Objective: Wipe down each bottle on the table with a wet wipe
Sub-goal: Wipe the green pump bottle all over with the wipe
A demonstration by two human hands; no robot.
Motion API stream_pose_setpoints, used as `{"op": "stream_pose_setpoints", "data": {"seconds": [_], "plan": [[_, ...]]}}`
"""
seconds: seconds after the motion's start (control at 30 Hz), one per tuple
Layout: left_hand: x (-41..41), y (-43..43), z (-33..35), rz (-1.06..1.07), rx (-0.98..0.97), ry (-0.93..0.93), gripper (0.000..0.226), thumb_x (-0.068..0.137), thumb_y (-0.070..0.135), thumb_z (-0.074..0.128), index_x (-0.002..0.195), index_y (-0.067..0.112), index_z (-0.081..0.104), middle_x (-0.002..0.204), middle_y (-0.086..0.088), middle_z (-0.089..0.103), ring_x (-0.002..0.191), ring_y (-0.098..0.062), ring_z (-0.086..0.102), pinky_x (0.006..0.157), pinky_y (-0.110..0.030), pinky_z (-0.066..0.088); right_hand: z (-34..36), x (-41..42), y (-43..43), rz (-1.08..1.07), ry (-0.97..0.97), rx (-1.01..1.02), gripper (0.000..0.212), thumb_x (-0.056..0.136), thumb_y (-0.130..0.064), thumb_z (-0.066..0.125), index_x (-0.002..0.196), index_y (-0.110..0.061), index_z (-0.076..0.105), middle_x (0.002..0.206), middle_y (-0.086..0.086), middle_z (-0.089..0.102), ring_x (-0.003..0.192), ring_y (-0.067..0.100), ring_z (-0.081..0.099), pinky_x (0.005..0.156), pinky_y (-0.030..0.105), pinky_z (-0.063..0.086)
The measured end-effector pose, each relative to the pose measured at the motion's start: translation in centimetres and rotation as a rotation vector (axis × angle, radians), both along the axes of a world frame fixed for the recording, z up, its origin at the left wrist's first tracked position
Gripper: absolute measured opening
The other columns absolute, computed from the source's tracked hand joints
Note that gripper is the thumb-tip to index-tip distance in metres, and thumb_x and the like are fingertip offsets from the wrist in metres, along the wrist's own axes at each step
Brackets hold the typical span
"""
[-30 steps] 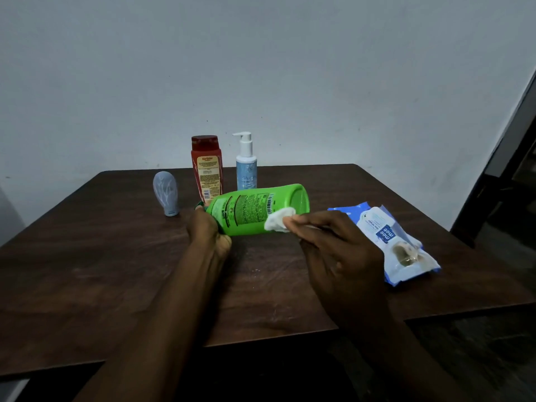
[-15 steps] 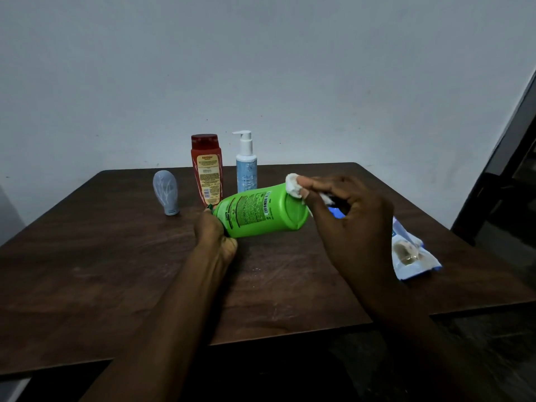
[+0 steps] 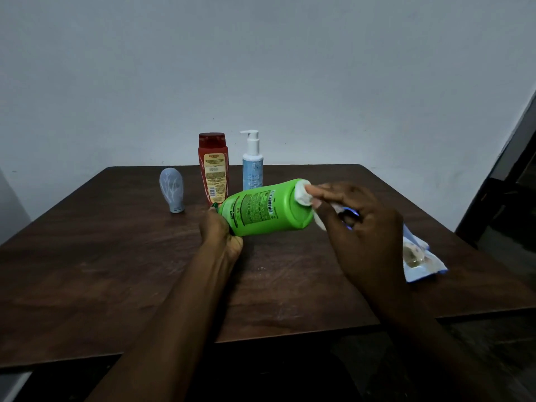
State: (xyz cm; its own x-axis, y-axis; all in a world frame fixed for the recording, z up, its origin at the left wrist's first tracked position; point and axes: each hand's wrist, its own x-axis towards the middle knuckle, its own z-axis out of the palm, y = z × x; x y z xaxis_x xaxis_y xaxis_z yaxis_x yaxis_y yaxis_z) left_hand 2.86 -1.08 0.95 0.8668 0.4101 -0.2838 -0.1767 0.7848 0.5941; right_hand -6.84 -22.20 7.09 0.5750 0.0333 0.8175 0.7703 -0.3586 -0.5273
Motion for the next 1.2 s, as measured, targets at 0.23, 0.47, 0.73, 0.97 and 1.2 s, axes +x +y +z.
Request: {"op": "stream_pose_setpoints", "data": {"seconds": [0.23,0.47,0.73,0.97,1.2], "plan": [[-0.1,-0.5,-0.1,0.007,-0.001,0.005,0.031,0.108,0.025,0.034,0.108,0.014,0.063,0.086,-0.007,0.065,0.068,-0.021,0.063,0.046,-0.028,0.057,2.5,0.3,1.6,-0.01,-0.036,-0.029,0.023,0.085,0.005,0.07,0.099,-0.011,0.079,0.097,-0.002,0.074,0.095,-0.002,0.066,0.083,0.007,0.045],[-0.4,0.9,0.9,0.098,0.155,-0.036,0.038,0.107,0.032,0.039,0.125,0.008,0.063,0.104,-0.014,0.07,0.08,-0.023,0.069,0.071,-0.038,0.059,-1.4,-1.2,0.1,-0.027,-0.215,-0.185,0.024,0.083,0.003,0.065,0.098,-0.008,0.078,0.099,0.006,0.069,0.098,0.02,0.066,0.089,0.027,0.05],[-3.3,1.3,8.0,0.117,0.507,-0.242,0.029,0.106,0.025,0.047,0.084,0.016,0.063,0.077,-0.002,0.067,0.072,-0.019,0.064,0.072,-0.036,0.055,-3.9,-0.3,-1.3,-0.066,-0.091,-0.208,0.023,0.083,-0.007,0.069,0.104,-0.012,0.078,0.102,0.003,0.069,0.097,0.011,0.066,0.089,0.017,0.049],[-5.1,1.0,12.4,-0.162,0.749,-0.5,0.018,0.105,0.019,0.049,0.096,0.014,0.065,0.089,0.0,0.068,0.079,-0.011,0.065,0.073,-0.029,0.055,-5.6,1.3,0.4,-0.027,-0.064,-0.155,0.022,0.083,-0.001,0.075,0.102,-0.012,0.078,0.101,0.0,0.07,0.097,0.009,0.067,0.088,0.023,0.052],[-6.3,-0.9,13.2,-0.379,0.901,-0.504,0.018,0.102,0.018,0.054,0.1,0.011,0.071,0.094,0.0,0.072,0.094,-0.01,0.068,0.081,-0.026,0.056,-2.8,2.3,3.3,-0.016,-0.117,-0.05,0.018,0.086,-0.001,0.075,0.101,-0.009,0.078,0.101,0.004,0.07,0.098,0.009,0.067,0.088,0.018,0.049]]}}
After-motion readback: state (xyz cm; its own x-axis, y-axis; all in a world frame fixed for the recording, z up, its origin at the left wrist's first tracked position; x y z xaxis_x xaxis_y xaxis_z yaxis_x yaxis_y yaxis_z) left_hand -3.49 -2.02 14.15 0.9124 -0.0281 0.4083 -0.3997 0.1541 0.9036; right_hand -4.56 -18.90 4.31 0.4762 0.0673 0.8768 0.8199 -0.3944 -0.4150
